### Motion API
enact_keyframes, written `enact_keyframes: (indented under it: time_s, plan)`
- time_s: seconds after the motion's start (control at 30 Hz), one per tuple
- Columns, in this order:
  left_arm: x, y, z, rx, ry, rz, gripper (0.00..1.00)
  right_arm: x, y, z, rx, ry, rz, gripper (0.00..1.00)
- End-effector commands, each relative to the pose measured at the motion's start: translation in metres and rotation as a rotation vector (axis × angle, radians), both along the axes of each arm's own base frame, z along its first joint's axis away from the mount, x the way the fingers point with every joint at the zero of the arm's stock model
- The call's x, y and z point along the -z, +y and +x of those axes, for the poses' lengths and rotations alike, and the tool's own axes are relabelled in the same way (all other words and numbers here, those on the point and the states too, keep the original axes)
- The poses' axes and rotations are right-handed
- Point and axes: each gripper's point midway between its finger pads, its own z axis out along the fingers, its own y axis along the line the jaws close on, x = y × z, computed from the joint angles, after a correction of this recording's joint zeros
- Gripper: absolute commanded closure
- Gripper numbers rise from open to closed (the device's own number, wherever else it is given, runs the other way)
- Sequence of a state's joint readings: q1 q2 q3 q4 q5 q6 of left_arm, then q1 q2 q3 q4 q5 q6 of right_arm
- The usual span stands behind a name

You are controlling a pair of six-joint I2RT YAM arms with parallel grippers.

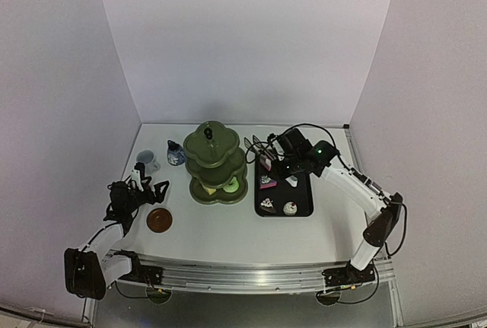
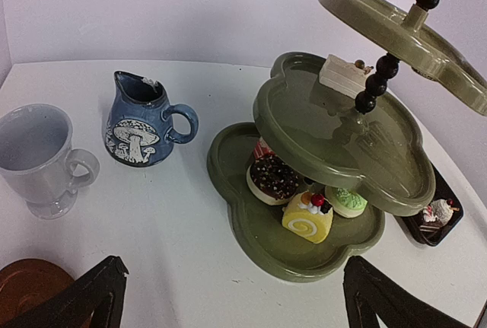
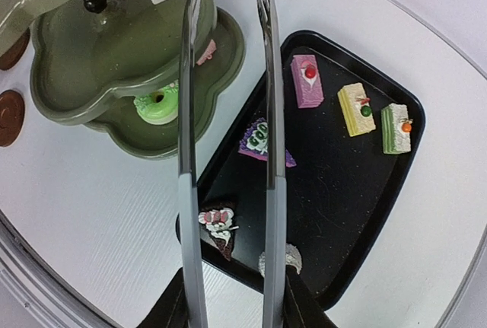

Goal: Serve the afternoon tea

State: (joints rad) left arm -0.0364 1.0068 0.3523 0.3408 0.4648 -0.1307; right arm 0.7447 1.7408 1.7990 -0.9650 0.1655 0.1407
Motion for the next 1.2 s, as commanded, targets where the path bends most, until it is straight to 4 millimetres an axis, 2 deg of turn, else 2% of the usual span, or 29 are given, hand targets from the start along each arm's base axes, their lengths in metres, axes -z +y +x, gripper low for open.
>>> enact_keyframes:
  time_s: [0.0,0.13,0.33,0.57,0.87,1.17]
  plan:
    - [-0.017,-0.001,0.008,0.003,-0.051,0.008,0.0,-0.016,-0.03,0.006,0.092,-0.056,-0.018,0.67]
    - [-0.017,-0.001,0.009,0.002,-0.053,0.013,0.0,0.006,-0.052,0.017,0.139,-0.012,-0.054,0.66]
    - [-0.017,0.0,0.009,-0.002,-0.049,0.018,0.0,0.055,-0.072,0.033,0.173,0.065,-0.158,0.64]
    - [-0.017,0.001,0.009,-0.005,-0.058,0.033,0.0,0.087,-0.059,0.047,0.116,0.116,-0.177,0.64]
    - [-0.017,0.002,0.007,-0.008,-0.062,0.036,0.0,0.108,-0.06,0.053,0.11,0.167,-0.156,0.63]
    - [-0.018,0.002,0.007,-0.01,-0.066,0.036,0.0,0.127,-0.051,0.059,0.086,0.208,-0.14,0.63]
